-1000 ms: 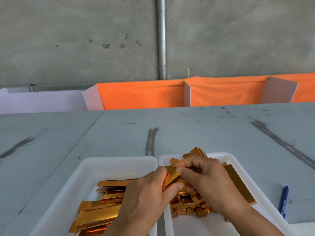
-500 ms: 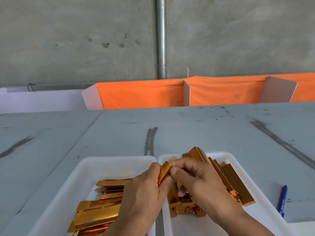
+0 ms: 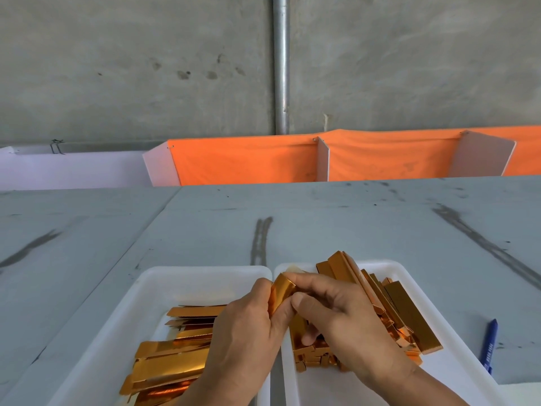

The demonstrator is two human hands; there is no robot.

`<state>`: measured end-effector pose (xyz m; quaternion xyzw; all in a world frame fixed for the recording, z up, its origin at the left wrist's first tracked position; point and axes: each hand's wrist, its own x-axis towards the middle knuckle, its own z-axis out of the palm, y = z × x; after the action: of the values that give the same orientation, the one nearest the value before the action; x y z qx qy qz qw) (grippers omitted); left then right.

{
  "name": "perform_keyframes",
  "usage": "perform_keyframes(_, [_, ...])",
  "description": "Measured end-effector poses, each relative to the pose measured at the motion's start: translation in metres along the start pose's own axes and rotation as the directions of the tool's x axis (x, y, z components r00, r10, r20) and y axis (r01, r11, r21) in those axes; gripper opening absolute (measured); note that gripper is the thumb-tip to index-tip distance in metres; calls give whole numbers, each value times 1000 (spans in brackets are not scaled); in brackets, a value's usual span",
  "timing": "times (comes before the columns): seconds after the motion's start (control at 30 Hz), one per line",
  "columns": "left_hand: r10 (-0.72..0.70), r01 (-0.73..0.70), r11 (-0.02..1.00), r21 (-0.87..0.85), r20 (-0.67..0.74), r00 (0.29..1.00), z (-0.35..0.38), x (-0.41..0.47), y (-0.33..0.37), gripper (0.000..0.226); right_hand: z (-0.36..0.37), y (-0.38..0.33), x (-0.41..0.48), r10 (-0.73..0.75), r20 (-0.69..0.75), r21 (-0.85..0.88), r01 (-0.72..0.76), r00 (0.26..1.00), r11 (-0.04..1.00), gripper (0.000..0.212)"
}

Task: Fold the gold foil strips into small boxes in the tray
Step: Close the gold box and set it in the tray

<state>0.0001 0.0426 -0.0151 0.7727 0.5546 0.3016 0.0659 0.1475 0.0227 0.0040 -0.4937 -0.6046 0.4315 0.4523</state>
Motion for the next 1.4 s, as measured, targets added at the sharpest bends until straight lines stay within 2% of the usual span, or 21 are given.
perform_keyframes(0.1, [0,0,1000,-19,-13,1000,0,0,0,53,-1,1,0,1,-11,12,-1,1000,1000,29])
perform_keyframes(0.2, [30,-31,999,-28,-36,999,0,-1,1,51,-3,2,1,-17,-119,61,24,993,998,26])
perform_keyframes(0.3, [68,-69,997,-25,-36,997,2,-2,-1,51,-9,2,4,45,-220,171,-7,974,985,24])
perform_keyframes(0.4, [102,-102,994,-42,-18,995,3,-3,-1,48,-13,0,8,158,-191,371,-78,969,926,25])
perform_keyframes(0.5, [110,-110,993,-36,4,994,4,-4,1,46,-12,1,9,206,-113,460,-133,972,878,22])
perform_keyframes(0.73, [112,-112,994,8,15,994,6,-3,1,53,-10,4,9,119,-60,427,-82,991,901,18])
perform_keyframes(0.97, [122,-122,992,15,25,992,6,-3,2,51,-8,3,7,75,-79,370,-41,994,928,17])
perform_keyframes(1.03, [120,-120,993,9,26,992,6,-3,2,50,-7,2,7,67,-87,340,-34,994,940,8])
perform_keyframes(1.17, [125,-125,992,-13,21,992,8,-5,2,49,-6,3,7,53,-123,294,-14,991,956,12])
perform_keyframes(1.4, [130,-129,989,-78,7,991,9,-6,1,50,-8,2,8,104,-95,367,-62,990,928,13])
